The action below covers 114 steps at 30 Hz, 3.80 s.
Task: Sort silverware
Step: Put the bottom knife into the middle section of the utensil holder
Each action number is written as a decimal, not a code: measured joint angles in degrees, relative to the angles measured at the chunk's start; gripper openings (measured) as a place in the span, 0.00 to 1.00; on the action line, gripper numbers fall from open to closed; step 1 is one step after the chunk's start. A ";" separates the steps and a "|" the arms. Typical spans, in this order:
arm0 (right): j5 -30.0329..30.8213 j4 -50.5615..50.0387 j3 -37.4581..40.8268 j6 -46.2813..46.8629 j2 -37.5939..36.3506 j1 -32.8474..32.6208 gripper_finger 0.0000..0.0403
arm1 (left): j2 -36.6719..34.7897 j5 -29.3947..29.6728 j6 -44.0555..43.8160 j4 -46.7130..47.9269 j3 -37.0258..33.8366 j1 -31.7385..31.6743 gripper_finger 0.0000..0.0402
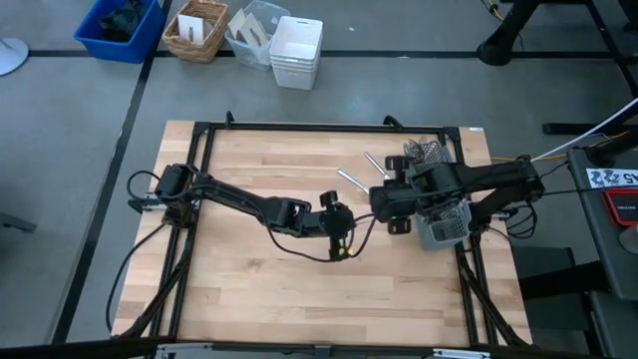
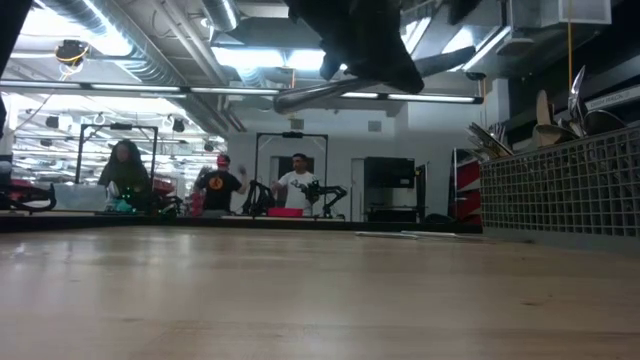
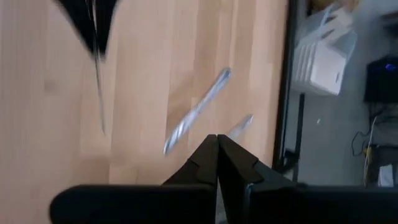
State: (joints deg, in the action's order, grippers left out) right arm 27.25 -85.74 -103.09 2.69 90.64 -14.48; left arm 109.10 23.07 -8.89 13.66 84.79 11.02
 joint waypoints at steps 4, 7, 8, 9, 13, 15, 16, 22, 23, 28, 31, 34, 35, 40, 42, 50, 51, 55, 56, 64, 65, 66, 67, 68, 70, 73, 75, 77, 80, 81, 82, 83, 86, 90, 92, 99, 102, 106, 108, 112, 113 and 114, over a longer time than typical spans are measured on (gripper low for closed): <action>-2.48 -4.19 0.16 -1.32 0.01 0.39 0.03 | 0.00 0.13 0.16 3.89 0.00 0.42 0.00; -3.66 -4.24 0.24 -2.27 -0.48 0.35 0.03 | 0.00 0.58 -1.53 8.70 0.00 0.40 0.00; -3.82 -4.23 0.20 -3.02 -0.65 0.35 0.03 | 0.00 0.90 -2.40 10.07 0.00 0.37 0.00; -3.83 -4.34 0.17 -3.66 -0.77 0.35 0.03 | 0.00 1.20 -2.89 11.39 0.00 0.39 0.00; -4.21 -4.28 0.17 -6.10 -1.02 0.35 0.03 | 0.00 1.50 -3.38 15.34 0.00 1.23 0.00; -4.38 -4.27 0.17 -7.04 -1.04 0.35 0.03 | -0.03 1.78 -4.00 17.17 0.00 2.06 0.00; -4.40 -4.25 0.17 -7.44 -1.11 0.35 0.03 | -0.24 2.15 -4.61 18.32 0.00 2.48 0.00; -4.38 -4.20 0.17 -6.99 -2.97 0.33 0.03 | -4.57 10.52 -8.76 24.64 -0.02 5.79 0.00; -4.40 -4.21 0.20 -6.54 -3.49 0.31 0.03 | -5.61 11.78 -8.87 25.74 -0.02 6.27 0.00; -4.38 -4.23 0.74 -2.38 -8.83 0.24 0.03 | -11.43 17.11 -10.62 31.26 -0.02 7.87 0.00; -4.48 -4.15 3.22 1.63 -13.67 0.18 0.03 | -13.87 18.09 -10.65 31.79 -0.59 7.83 0.00; -4.32 -2.97 9.34 7.06 -19.47 0.17 0.03 | -16.07 17.78 -8.64 24.47 -5.79 6.91 0.00; -4.32 -1.45 12.46 8.70 -21.71 0.17 0.03 | -16.68 16.63 -7.65 20.34 -8.38 6.32 0.00; -4.42 17.39 31.26 13.65 -32.76 0.20 0.03 | -17.03 0.84 1.85 -14.51 -22.50 1.78 0.00; -4.76 26.74 37.78 13.97 -35.51 0.20 0.03 | -16.12 -6.68 3.62 -32.26 -26.97 -0.36 0.00; -3.06 63.83 53.76 9.17 -33.40 0.24 0.03 | -9.72 -12.45 1.62 -57.77 -31.52 -4.01 0.00; -2.16 65.37 54.34 8.94 -32.29 0.24 0.03 | -9.13 -12.46 1.71 -58.13 -31.52 -4.06 0.00; 1.32 69.54 54.34 8.80 -28.97 0.26 0.03 | -8.46 -12.61 1.80 -58.25 -31.49 -4.00 0.00; 1.74 70.58 54.34 8.84 -28.36 0.26 0.03 | -8.41 -12.72 1.82 -58.39 -31.45 -3.95 0.00; 2.21 80.10 54.27 8.80 -23.86 0.26 0.03 | -8.20 -12.63 1.82 -59.20 -31.50 -3.83 0.00; 2.19 80.81 54.27 8.82 -23.48 0.26 0.03 | -8.20 -12.61 1.82 -59.11 -31.50 -3.88 0.00; 2.21 82.41 54.27 8.81 -22.97 0.25 0.03 | -8.20 -12.57 1.82 -59.10 -31.50 -3.89 0.00; 2.17 83.85 54.25 8.81 -22.76 0.26 0.03 | -8.18 -12.54 1.82 -59.03 -31.50 -3.89 0.00; 2.16 84.36 54.25 8.80 -22.63 0.26 0.03 | -8.15 -12.43 1.82 -59.01 -31.50 -3.90 0.00; 2.22 87.40 54.25 8.82 -21.78 0.26 0.03 | -8.15 -12.43 1.86 -58.92 -31.49 -3.91 0.00; 2.21 90.09 54.25 8.81 -20.35 0.26 0.03 | -8.15 -12.46 1.87 -58.91 -31.47 -3.89 0.00; 2.25 92.77 54.23 8.83 -19.00 0.27 0.03 | -8.15 -12.57 1.94 -58.92 -31.47 -3.89 0.00; 2.37 95.10 54.24 8.85 -17.37 0.27 0.03 | -8.15 -12.61 1.93 -58.67 -31.50 -3.89 0.00; 2.35 98.28 54.23 8.87 -15.29 0.28 0.03 | -8.07 -12.65 1.80 -58.16 -31.56 -3.89 0.00; 2.38 99.95 54.21 8.87 -14.49 0.28 0.03 | -8.07 -12.65 1.78 -57.91 -31.56 -3.89 0.00; 2.39 101.07 54.21 8.87 -13.84 0.28 0.03 | -8.07 -12.65 1.77 -57.50 -31.56 -3.89 0.00; 2.38 101.84 54.22 8.84 -13.42 0.31 0.03 | -8.07 -12.63 1.71 -57.24 -31.56 -3.89 0.00; 2.40 105.99 54.25 7.70 -11.89 0.31 0.03 | -8.05 -12.63 1.58 -56.99 -31.56 -3.89 0.00; 2.70 109.07 54.27 7.20 -10.39 0.33 0.03 | -8.07 -12.66 0.57 -56.76 -31.54 -3.87 0.00; 2.75 110.39 54.33 7.12 -9.62 0.33 0.03 | -8.07 -12.70 0.41 -56.74 -31.54 -3.87 0.00; 3.66 112.74 54.34 4.49 -7.64 0.31 0.03 | -8.07 -12.40 0.33 -56.51 -31.47 -3.76 0.00; 5.36 112.50 54.34 1.81 -8.66 0.26 0.03 | -8.07 -11.96 0.28 -56.37 -31.45 -3.71 0.00; 5.62 112.62 54.25 -0.45 -12.06 0.17 0.03 | -8.07 -11.71 0.21 -56.16 -31.45 -3.49 0.00; 5.76 112.09 54.25 -1.94 -13.66 0.16 0.03 | -8.07 -11.75 0.21 -56.18 -31.45 -3.48 0.00; 6.06 108.19 54.23 -3.18 -18.25 0.17 0.03 | -8.07 -12.02 0.23 -56.18 -31.45 -3.47 0.00; 6.14 106.14 54.23 -3.20 -19.63 0.17 0.03 | -8.07 -12.06 0.23 -56.20 -31.45 -3.47 0.00; 6.16 104.39 54.23 -3.17 -20.83 0.17 0.03 | -7.92 -12.08 0.24 -56.44 -31.45 -3.47 0.00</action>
State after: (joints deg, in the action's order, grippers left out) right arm 33.41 18.65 -48.86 -0.49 69.81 -14.31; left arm 101.18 10.99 -8.65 -42.78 53.34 7.55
